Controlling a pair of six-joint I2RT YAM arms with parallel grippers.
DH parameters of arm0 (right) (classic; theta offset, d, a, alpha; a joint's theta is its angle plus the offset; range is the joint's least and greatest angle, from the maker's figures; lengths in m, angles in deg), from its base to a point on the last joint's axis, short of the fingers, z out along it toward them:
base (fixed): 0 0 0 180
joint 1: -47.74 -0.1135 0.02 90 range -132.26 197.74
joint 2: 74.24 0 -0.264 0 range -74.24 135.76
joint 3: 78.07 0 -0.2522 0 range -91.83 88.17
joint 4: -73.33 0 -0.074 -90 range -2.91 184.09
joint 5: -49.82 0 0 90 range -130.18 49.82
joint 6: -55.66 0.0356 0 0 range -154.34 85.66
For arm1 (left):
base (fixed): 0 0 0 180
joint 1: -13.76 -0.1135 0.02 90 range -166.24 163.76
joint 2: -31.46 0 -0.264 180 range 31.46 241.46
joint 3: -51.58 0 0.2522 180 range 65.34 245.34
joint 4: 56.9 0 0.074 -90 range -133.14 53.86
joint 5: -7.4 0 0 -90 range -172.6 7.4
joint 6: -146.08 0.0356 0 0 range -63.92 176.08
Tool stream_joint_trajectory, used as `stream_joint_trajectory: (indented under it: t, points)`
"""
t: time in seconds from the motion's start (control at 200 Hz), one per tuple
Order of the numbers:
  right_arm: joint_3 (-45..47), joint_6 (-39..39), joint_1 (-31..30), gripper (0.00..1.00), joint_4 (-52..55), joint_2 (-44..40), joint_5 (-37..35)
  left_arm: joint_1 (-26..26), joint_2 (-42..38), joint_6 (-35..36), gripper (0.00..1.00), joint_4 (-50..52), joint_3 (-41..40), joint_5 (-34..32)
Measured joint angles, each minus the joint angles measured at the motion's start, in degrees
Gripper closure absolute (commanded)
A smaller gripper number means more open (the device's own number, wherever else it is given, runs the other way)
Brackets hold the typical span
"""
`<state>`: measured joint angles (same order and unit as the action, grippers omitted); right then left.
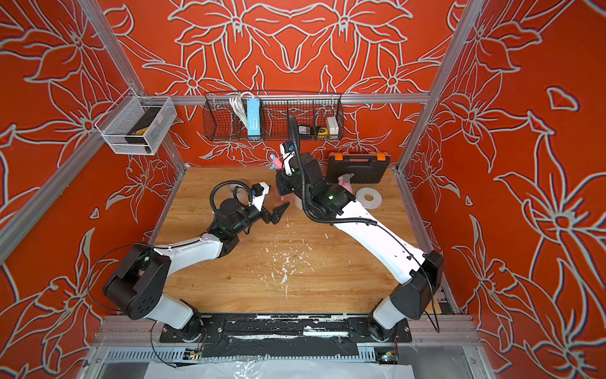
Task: Attach spray nozzles to spray bottles
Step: Place the spray bottle at the center of the board.
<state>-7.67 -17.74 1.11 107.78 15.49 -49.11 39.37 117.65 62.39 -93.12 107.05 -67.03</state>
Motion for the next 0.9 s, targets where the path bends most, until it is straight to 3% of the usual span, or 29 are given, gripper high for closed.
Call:
stream_joint_trajectory:
  t: [0.165,0.325,0.525,0.731,0.901]
  points:
    - [-3.74,-0.26,-0.04,1.0,0.79,3.23,0.11,0.31,-5.95,-2.25,0.02,4.0,-4.61,-8.68]
    - [-6.45,-1.29,0.02,1.0,1.16,7.87,-0.07,-0.24,-15.72,-8.04,0.02,8.98,-14.01,-21.99]
    - [-6.97,-3.32,0.11,1.0,-3.8,18.86,-0.55,0.48,-27.67,-12.96,0.02,20.94,-20.39,-35.19]
    - [-7.91,-5.53,0.13,1.0,-11.15,30.75,-0.59,2.62,-37.62,-16.0,0.02,28.22,-21.16,-39.78]
    - [-8.15,-7.74,0.13,0.95,-17.33,34.49,-0.59,2.62,-40.98,-17.11,0.02,31.12,-21.73,-41.53]
